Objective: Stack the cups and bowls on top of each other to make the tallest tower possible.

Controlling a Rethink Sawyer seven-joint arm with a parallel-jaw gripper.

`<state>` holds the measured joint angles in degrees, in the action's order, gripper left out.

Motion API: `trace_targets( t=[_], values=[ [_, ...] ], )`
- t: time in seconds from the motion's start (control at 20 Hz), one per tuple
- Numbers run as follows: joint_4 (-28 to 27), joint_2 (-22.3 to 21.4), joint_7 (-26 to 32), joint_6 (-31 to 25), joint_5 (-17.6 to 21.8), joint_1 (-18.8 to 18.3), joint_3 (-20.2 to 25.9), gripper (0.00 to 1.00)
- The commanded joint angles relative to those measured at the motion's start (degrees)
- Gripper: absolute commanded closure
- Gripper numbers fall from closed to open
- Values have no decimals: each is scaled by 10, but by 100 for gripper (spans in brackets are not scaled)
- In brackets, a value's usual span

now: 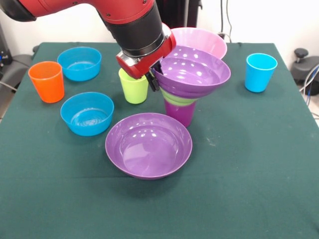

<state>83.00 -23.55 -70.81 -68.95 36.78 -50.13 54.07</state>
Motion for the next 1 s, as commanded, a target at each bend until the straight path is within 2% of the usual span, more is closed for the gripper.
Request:
trace_targets(
  t=[0.05, 1.0],
  values=[
    [-3, 3, 145, -24, 47, 29, -37, 100],
    [-10, 5, 138, -22, 49, 34, -42, 100]
  ],
)
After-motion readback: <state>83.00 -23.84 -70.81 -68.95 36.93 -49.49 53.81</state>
